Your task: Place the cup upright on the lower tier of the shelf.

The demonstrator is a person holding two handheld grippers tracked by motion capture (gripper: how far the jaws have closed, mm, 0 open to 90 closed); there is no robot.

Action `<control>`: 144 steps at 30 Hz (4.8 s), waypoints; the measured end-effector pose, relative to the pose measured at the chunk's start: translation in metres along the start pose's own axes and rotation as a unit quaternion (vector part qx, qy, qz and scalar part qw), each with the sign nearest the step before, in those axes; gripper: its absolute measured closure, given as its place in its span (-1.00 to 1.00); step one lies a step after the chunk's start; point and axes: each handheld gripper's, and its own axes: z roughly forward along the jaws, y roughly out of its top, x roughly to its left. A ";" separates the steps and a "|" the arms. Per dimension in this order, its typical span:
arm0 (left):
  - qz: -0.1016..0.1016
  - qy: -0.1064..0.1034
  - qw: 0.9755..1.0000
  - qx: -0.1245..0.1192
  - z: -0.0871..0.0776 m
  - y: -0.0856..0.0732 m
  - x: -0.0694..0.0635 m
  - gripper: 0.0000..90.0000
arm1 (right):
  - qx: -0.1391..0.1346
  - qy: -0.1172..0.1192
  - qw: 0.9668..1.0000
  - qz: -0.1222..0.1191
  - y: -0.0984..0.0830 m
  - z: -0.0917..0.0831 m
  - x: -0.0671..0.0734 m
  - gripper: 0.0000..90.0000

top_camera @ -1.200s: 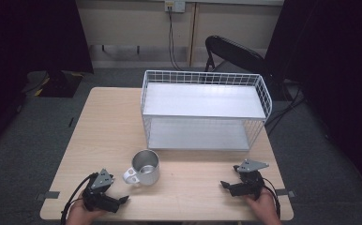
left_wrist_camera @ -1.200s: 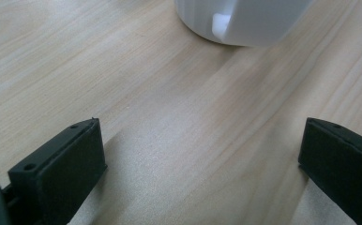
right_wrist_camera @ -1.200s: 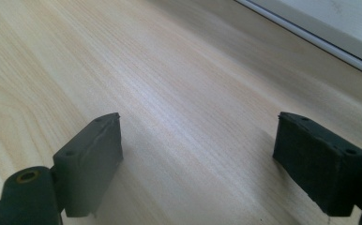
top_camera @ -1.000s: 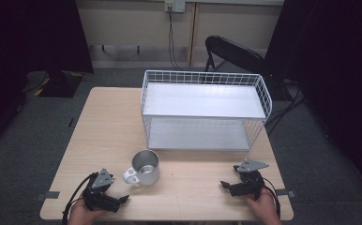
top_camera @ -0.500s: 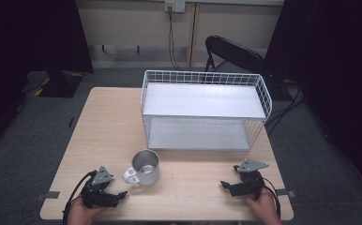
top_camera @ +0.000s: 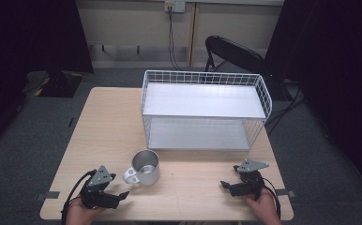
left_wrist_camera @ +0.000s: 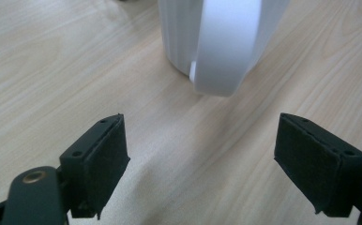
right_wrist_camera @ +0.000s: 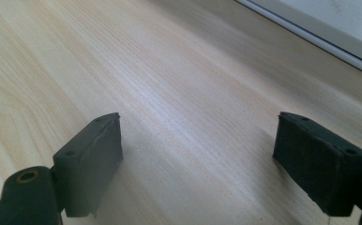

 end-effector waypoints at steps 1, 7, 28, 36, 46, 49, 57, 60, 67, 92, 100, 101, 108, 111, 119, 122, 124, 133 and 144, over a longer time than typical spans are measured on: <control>0.000 0.000 1.000 0.000 0.000 0.000 0.000 -0.62 | 0.000 0.000 1.000 0.000 0.000 0.000 0.000 -0.67; -0.003 0.002 1.000 -0.008 0.000 0.005 -0.001 -0.59 | 0.000 0.000 1.000 0.000 0.000 0.000 0.000 -0.67; -0.012 -0.019 0.999 -0.034 0.002 0.020 -0.004 -0.35 | 0.000 0.000 1.000 0.000 0.000 0.000 0.000 -0.67; -0.032 -0.014 0.999 -0.036 0.000 0.022 -0.001 -0.27 | 0.000 0.000 1.000 0.000 0.000 0.000 0.000 -0.67; -0.038 -0.013 0.998 -0.044 -0.003 0.025 0.001 -0.18 | 0.000 0.000 1.000 0.000 0.000 0.000 0.000 -0.67; -0.039 -0.009 0.998 -0.043 -0.003 0.026 0.002 -0.17 | 0.000 0.000 1.000 0.000 0.000 0.000 0.000 -0.67; -0.031 -0.010 0.999 -0.038 -0.003 0.028 0.000 -0.04 | 0.000 0.000 1.000 0.000 0.000 0.000 0.000 -0.67; -0.026 -0.012 0.999 -0.038 -0.003 0.029 -0.001 0.01 | 0.000 0.000 1.000 0.000 0.000 0.000 0.000 -0.67; -0.027 -0.018 0.999 -0.036 0.000 0.032 -0.001 0.14 | 0.000 0.000 1.000 0.001 0.000 0.000 0.000 -0.67; -0.016 -0.032 0.999 -0.016 0.005 0.040 -0.001 0.53 | 0.000 0.000 1.000 0.000 0.000 0.000 0.000 -0.67; 0.005 -0.027 1.000 -0.008 0.006 0.044 -0.008 0.59 | 0.000 0.000 1.000 0.000 0.000 0.000 0.000 -0.67; 0.005 -0.027 1.000 -0.008 0.006 0.044 -0.008 0.59 | 0.000 0.000 1.000 0.000 0.000 0.000 0.000 -0.67; 0.010 -0.015 1.000 -0.011 0.005 0.045 -0.012 0.60 | 0.000 0.000 1.000 0.000 0.000 0.000 0.000 -0.67; 0.009 -0.015 1.000 -0.009 0.005 0.045 -0.013 0.60 | 0.000 0.000 1.000 0.000 0.000 0.000 0.000 -0.67; 0.006 -0.014 1.000 -0.010 0.005 0.043 -0.012 0.59 | 0.000 0.000 1.000 0.000 0.000 0.000 0.000 -0.67; 0.006 -0.013 1.000 -0.009 0.005 0.043 -0.012 0.58 | 0.000 0.000 1.000 0.000 0.000 0.000 0.000 -0.67; 0.005 -0.011 1.000 -0.009 0.005 0.043 -0.012 0.58 | 0.000 0.000 1.000 0.000 0.000 0.000 0.000 -0.67; 0.003 -0.010 1.000 -0.010 0.005 0.046 -0.012 0.51 | 0.000 0.000 1.000 0.000 0.000 0.000 0.000 -0.67; 0.008 -0.002 1.000 -0.014 0.006 0.046 -0.013 0.59 | 0.000 0.000 1.000 0.000 0.000 0.000 0.000 -0.67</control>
